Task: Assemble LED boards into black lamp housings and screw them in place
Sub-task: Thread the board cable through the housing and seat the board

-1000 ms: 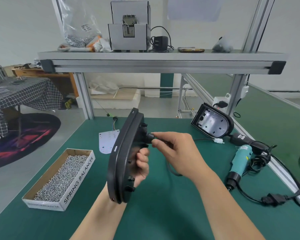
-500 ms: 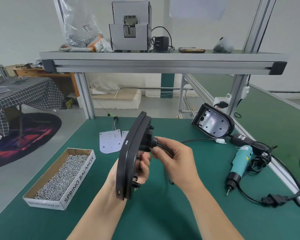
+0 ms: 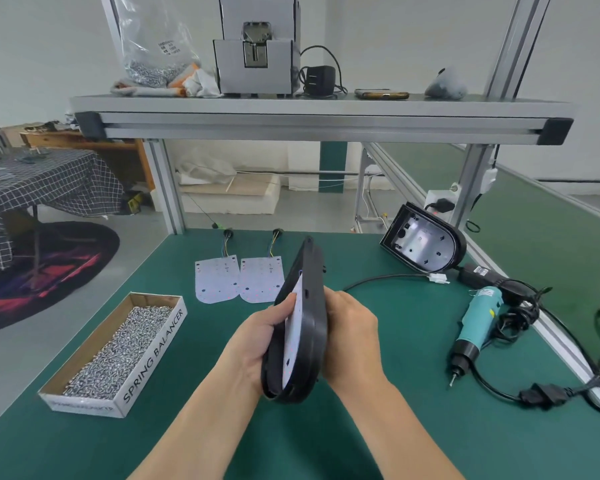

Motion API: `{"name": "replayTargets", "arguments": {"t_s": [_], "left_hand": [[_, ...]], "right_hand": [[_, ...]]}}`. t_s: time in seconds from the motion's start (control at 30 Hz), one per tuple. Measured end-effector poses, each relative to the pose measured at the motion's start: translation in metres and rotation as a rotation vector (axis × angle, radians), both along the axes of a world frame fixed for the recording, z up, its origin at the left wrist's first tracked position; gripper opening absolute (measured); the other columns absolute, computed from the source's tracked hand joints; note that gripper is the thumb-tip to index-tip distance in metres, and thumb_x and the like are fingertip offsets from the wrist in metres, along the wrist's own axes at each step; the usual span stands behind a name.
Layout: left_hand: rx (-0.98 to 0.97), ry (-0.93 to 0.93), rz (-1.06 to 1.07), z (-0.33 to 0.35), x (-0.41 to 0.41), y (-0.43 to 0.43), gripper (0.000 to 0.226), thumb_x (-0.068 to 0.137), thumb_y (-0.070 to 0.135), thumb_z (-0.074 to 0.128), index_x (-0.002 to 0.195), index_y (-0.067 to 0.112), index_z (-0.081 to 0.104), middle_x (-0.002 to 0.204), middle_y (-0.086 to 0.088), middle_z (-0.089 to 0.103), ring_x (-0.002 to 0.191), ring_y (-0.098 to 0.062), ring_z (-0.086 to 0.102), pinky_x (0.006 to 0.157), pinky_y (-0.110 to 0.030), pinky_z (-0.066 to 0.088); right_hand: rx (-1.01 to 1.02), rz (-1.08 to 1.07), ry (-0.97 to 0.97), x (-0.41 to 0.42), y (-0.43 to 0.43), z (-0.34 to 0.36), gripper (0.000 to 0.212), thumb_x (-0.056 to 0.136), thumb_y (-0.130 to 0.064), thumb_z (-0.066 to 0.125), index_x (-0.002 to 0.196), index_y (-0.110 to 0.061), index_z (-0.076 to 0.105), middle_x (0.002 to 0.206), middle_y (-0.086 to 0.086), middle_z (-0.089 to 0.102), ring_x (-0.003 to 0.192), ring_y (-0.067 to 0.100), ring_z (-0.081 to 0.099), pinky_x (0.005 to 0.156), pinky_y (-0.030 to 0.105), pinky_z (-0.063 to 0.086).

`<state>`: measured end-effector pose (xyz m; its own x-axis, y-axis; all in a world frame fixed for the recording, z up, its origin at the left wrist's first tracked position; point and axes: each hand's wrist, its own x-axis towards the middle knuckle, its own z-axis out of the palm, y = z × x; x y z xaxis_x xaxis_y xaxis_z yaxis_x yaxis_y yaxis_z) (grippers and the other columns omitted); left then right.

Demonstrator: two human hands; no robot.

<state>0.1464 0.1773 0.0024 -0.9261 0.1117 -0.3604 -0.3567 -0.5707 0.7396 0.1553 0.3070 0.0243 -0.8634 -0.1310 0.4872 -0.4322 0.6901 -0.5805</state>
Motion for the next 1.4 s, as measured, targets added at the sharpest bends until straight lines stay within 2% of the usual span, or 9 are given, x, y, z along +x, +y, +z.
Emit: {"name": "replayTargets", "arguments": {"t_s": [0.1, 0.2, 0.3, 0.4, 0.57, 0.73, 0.87, 1.07, 1.4], "left_hand": [[-0.021, 0.021, 0.007, 0.007, 0.004, 0.007, 0.026, 0.092, 0.024, 0.064, 0.105, 0.005, 0.076, 0.100, -0.018, 0.075, 0.079, -0.029, 0.072, 0.066, -0.034, 0.059], [-0.094, 0.135, 0.055, 0.008, 0.005, 0.006, 0.048, 0.081, 0.025, 0.070, 0.126, 0.010, 0.063, 0.119, -0.016, 0.071, 0.096, -0.032, 0.069, 0.082, -0.043, 0.056], [-0.235, 0.343, 0.036, 0.013, 0.006, 0.004, 0.042, 0.085, 0.027, 0.071, 0.125, 0.022, 0.061, 0.121, -0.008, 0.072, 0.106, -0.025, 0.071, 0.081, -0.035, 0.059], [-0.410, 0.521, 0.015, 0.017, 0.008, -0.001, 0.033, 0.089, 0.027, 0.073, 0.119, 0.028, 0.059, 0.116, -0.001, 0.071, 0.105, -0.017, 0.066, 0.092, -0.032, 0.056], [-0.784, 0.831, -0.058, 0.035, 0.021, -0.002, 0.024, 0.090, 0.019, 0.062, 0.103, 0.039, 0.056, 0.094, 0.013, 0.054, 0.086, -0.004, 0.049, 0.081, -0.015, 0.040], [-0.891, 1.016, -0.198, 0.035, 0.038, 0.008, 0.025, 0.096, 0.006, 0.058, 0.106, 0.028, 0.055, 0.096, 0.023, 0.058, 0.085, 0.001, 0.053, 0.081, -0.007, 0.039], [-0.867, 0.965, -0.139, 0.029, 0.044, 0.003, 0.030, 0.095, 0.007, 0.058, 0.105, 0.035, 0.056, 0.096, 0.015, 0.060, 0.085, -0.010, 0.055, 0.083, -0.027, 0.050], [-0.947, 1.001, -0.066, 0.023, 0.047, 0.002, 0.030, 0.094, 0.009, 0.059, 0.106, 0.036, 0.055, 0.091, 0.015, 0.060, 0.080, -0.008, 0.052, 0.078, -0.017, 0.044], [-0.936, 0.995, -0.018, 0.020, 0.042, 0.001, 0.026, 0.092, 0.011, 0.062, 0.106, 0.033, 0.057, 0.095, 0.009, 0.062, 0.084, -0.016, 0.054, 0.080, -0.017, 0.044]], "right_hand": [[-0.465, 0.090, -0.224, -0.004, 0.000, -0.002, 0.044, 0.085, -0.006, 0.058, 0.055, -0.033, 0.040, 0.057, -0.016, 0.044, 0.055, 0.009, 0.038, 0.052, 0.029, 0.039], [-0.617, 0.131, -0.417, -0.013, 0.012, -0.010, 0.047, 0.080, -0.001, 0.059, 0.051, -0.020, 0.027, 0.050, -0.017, 0.027, 0.050, 0.007, 0.021, 0.048, 0.020, 0.024], [-0.641, 0.123, -0.338, -0.022, 0.038, -0.011, 0.016, 0.086, -0.010, 0.067, 0.072, -0.017, 0.072, 0.075, -0.013, 0.067, 0.067, 0.011, 0.058, 0.063, 0.029, 0.048], [-0.976, 0.092, -0.385, -0.026, 0.071, 0.006, 0.031, 0.100, -0.033, 0.058, 0.082, -0.020, 0.080, 0.071, 0.000, 0.065, 0.059, 0.012, 0.052, 0.057, 0.027, 0.040], [-0.380, 0.342, -0.807, -0.017, 0.084, 0.050, 0.044, 0.098, -0.057, 0.050, 0.125, -0.027, 0.068, 0.091, -0.002, 0.070, 0.085, 0.015, 0.066, 0.070, 0.022, 0.050], [-0.166, 0.580, -0.635, 0.005, 0.087, 0.053, 0.060, 0.075, -0.043, 0.075, 0.132, -0.034, 0.059, 0.111, 0.003, 0.073, 0.101, 0.019, 0.068, 0.098, 0.038, 0.053], [-0.146, 0.533, -0.487, 0.016, 0.075, 0.041, 0.047, 0.077, -0.040, 0.074, 0.122, -0.037, 0.062, 0.104, -0.009, 0.073, 0.089, 0.014, 0.070, 0.086, 0.038, 0.058], [-0.137, 0.425, -0.192, 0.027, 0.064, 0.024, 0.029, 0.084, -0.021, 0.070, 0.108, -0.037, 0.068, 0.087, -0.011, 0.066, 0.077, 0.014, 0.059, 0.069, 0.016, 0.045], [-0.008, 0.415, -0.029, 0.022, 0.062, 0.029, 0.020, 0.089, -0.013, 0.068, 0.100, -0.030, 0.071, 0.074, -0.003, 0.060, 0.070, 0.020, 0.051, 0.066, 0.040, 0.047]]}}
